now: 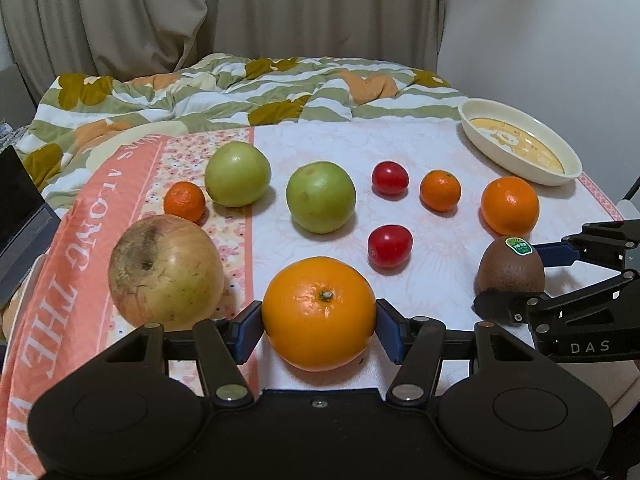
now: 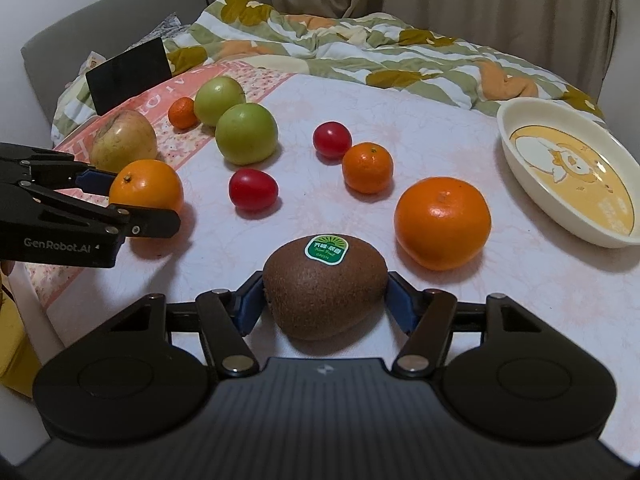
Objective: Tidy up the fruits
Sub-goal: 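Grasp the large orange with the left tool while the right tool grasps the brown kiwi, then carry the orange and kiwi to the white bowl and release both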
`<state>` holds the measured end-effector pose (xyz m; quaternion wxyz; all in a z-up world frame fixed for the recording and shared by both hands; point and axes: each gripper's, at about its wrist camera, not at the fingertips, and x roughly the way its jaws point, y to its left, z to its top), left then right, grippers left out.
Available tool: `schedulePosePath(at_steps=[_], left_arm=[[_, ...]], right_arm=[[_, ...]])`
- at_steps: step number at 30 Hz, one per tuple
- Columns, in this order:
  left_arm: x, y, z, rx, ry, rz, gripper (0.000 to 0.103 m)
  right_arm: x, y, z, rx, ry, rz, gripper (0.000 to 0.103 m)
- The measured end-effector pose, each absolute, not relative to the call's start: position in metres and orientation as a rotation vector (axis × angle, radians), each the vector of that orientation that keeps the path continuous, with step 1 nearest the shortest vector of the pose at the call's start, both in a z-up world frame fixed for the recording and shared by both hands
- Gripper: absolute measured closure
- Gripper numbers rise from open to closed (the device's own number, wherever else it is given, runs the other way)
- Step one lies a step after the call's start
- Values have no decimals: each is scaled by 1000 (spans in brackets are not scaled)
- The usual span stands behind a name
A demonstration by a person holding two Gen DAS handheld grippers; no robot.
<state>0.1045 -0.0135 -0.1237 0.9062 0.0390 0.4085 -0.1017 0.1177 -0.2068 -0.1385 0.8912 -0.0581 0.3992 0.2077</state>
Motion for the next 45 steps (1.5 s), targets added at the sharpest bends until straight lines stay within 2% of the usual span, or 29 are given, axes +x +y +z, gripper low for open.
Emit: schedulePosePath(at_steps=[6,16,28,36,45], left_arm=[[94,-10,-103,68,812,-223,40],[87,-18,-44,47,743,-269,40],[101,-77,5,11,670,-209,40],[135,-134,11,-53,652,-151,40],[194,-193,-7,-31,682,-201,40]], right_arm=[[108,-207,-118,-103,807,409,24],[83,-228,-53,-58,753,302,24],[94,-311,1,-62,697,276,24],[143,-375,8,-124,687,298,24],[214,-426,-12,-108,711,294,24]])
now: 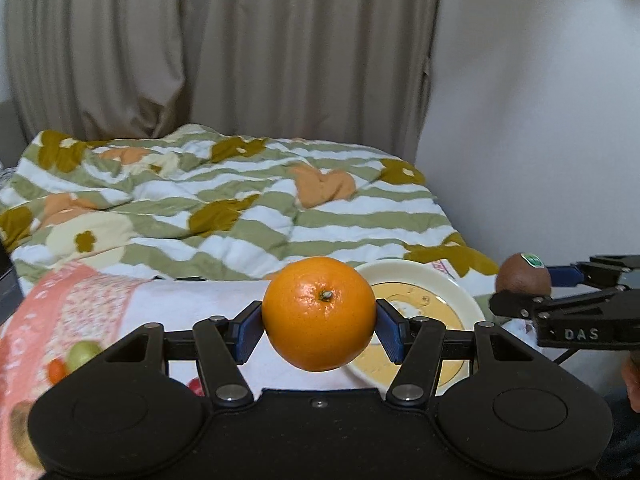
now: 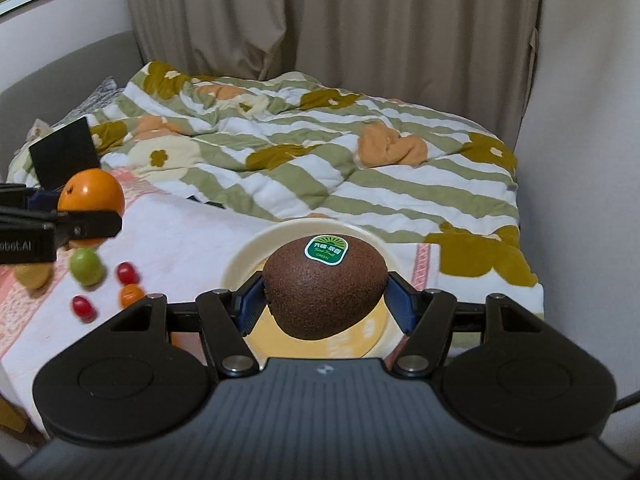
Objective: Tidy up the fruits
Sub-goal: 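Carry the orange and kiwi to the white bowl and release both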
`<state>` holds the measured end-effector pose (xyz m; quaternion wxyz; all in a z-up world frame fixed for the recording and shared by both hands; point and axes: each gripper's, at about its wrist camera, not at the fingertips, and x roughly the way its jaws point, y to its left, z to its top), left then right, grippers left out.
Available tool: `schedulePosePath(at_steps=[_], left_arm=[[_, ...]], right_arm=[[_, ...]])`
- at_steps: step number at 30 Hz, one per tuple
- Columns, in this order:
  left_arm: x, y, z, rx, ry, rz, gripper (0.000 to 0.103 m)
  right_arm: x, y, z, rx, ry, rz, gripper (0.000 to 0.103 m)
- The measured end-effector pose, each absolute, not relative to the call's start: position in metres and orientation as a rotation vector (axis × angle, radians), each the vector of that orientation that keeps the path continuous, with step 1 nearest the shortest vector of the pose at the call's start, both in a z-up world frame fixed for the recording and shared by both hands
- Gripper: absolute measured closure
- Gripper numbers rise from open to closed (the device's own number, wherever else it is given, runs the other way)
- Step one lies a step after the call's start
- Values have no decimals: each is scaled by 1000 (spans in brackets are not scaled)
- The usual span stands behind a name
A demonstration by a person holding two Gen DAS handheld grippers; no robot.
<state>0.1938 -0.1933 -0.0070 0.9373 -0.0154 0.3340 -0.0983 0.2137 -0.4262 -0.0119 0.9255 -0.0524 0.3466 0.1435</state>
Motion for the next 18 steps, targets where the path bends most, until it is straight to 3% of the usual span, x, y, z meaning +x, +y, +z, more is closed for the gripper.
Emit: schedulePosePath(at_steps=[18], left_arm=[[321,-278,-93,163,810,-423,40]], right_arm=[[298,-472,-61,-25,801,173,24]])
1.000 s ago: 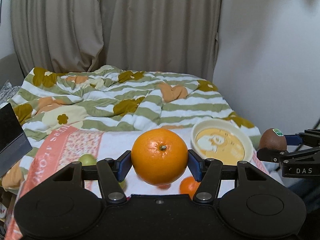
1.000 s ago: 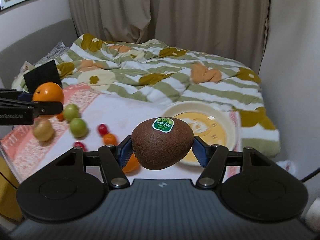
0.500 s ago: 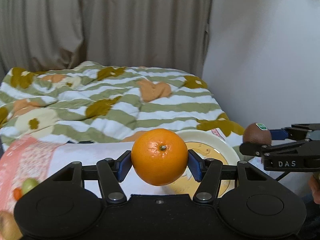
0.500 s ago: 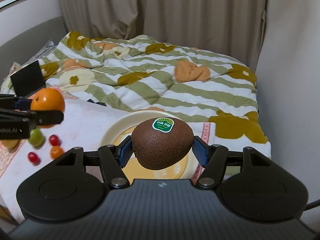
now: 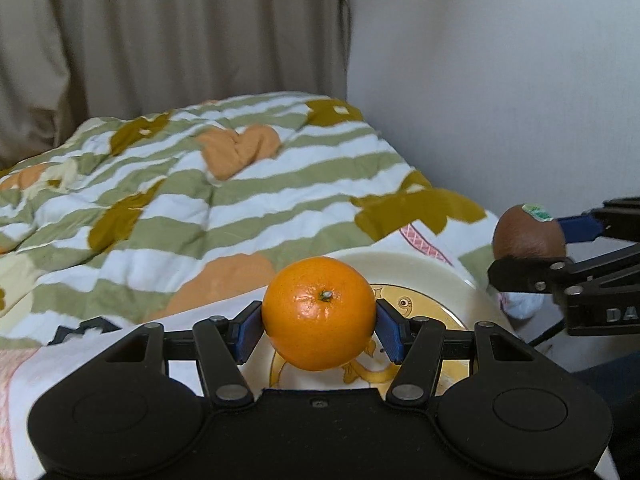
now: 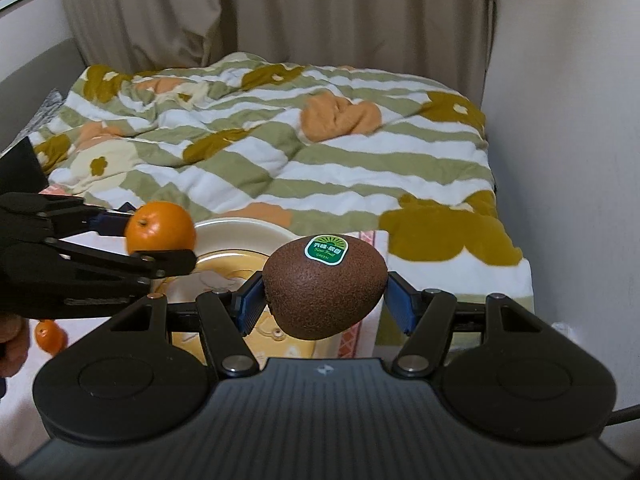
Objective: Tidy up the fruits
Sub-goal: 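Carry the orange and kiwi to the white bowl and release both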
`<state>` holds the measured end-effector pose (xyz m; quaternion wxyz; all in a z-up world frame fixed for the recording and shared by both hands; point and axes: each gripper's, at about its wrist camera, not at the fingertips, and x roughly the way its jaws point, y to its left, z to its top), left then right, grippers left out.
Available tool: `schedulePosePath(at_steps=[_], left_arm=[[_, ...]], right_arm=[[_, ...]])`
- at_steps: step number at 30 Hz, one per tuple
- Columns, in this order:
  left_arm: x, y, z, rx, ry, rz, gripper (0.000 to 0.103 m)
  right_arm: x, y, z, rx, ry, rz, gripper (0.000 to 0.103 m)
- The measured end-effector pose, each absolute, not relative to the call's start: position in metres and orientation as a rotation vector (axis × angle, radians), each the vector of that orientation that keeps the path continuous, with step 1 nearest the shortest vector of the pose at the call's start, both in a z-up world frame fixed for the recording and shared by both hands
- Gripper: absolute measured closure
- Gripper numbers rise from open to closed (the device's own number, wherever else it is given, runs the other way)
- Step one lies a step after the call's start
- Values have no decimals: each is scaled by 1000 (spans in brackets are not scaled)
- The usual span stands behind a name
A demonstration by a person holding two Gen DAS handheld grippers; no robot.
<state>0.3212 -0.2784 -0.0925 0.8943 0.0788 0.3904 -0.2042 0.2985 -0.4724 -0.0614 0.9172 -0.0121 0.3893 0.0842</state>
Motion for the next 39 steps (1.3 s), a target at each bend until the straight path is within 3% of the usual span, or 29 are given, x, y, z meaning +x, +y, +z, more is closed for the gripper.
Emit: schedulePosePath(at_steps=[9,10,12,13,26,39], left_arm=[[338,-300,-118,241,840,-463,38],[338,-301,-119,248,841,-460,35],[335,-301,-114,252,809,-458,4],[331,-299,-109,246,786,-458,1],[307,-254,-73,155,771,-380,1],[286,-217,-67,78,794,-301,1]], right_arm=[[308,-486,-72,-3,827,139,24],[309,-487,-72,-1,827,137,24],[308,-489,-71,4,826,132,24],[308,-490,-70,7,824,129,24],[310,-468,-65,-42,814,204,24],[321,-417,-109,-204,840,323,24]])
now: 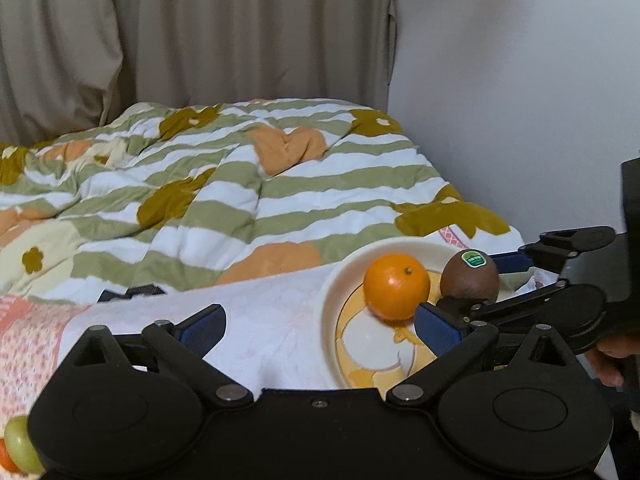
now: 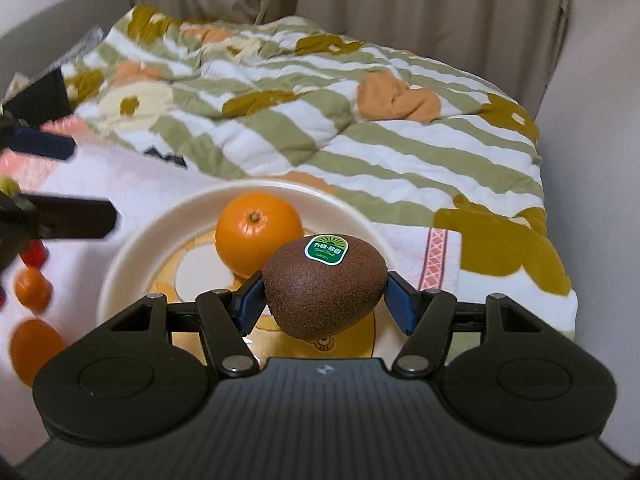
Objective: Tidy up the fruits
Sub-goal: 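Carry the orange and kiwi to the white bowl and release both, then withdraw both tools from the bowl back over the remaining fruits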
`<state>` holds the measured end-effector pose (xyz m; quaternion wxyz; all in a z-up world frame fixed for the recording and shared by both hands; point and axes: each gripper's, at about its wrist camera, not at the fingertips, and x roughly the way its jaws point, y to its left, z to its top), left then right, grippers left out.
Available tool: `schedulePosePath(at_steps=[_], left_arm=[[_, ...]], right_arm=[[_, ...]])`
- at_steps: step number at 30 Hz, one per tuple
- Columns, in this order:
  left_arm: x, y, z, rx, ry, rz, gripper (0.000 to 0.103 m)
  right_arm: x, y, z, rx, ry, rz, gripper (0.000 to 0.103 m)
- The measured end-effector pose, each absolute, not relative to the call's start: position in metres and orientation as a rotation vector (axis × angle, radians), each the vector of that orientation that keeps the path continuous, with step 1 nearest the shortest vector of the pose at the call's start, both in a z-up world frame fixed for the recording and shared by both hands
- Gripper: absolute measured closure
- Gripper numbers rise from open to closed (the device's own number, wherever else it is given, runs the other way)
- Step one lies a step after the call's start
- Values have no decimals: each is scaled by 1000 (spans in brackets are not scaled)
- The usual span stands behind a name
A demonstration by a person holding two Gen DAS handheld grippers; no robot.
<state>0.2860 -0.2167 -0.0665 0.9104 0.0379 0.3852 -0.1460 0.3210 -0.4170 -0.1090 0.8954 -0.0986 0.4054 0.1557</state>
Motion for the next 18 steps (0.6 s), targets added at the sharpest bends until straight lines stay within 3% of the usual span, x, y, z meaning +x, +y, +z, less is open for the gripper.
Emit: schedulePosePath(at_steps=[9,10,13,18], left_arm=[[274,-208,-66,58,798,-273,1],[273,-207,-65,58,797,-271,1],[269,-206,-62,56,789,-266,1],[259,-202,-52,44,772,-248,1]], right_arm=[[319,-410,-126,-257,833,341,24],[319,-409,-127,-268,829,334,21],[313,-406,-122,-299,781,318,0],[300,-413,-106,-248,760,312,0]])
